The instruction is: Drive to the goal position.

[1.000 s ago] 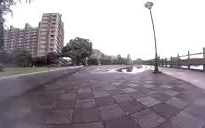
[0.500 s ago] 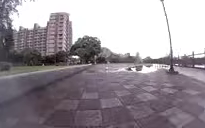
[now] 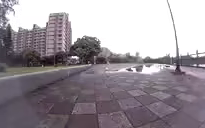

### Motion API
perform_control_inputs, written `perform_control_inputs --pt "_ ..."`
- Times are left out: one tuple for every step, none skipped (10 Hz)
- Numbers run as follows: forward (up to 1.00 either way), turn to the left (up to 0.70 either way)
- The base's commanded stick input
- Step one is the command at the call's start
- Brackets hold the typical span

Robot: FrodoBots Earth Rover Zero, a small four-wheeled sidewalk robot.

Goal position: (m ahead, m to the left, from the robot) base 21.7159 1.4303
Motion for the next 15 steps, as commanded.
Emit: perform_control_inputs --pt "1.0 -0.01" --pt "1.0 -0.01" --pt "1.0 -0.01" --pt "1.0 -0.01" --pt "1.0 -0.01" --pt "1.0 -0.01" --pt "1.0 -0.01" --pt "1.0 -0.01" --pt "1.0 -0.01" --pt "1.0 -0.01" --pt "1.0 -0.01" --pt "1.0 -0.01" --pt "1.0 -0.01" --pt "1.0 -0.01" --pt "1.0 -0.01"
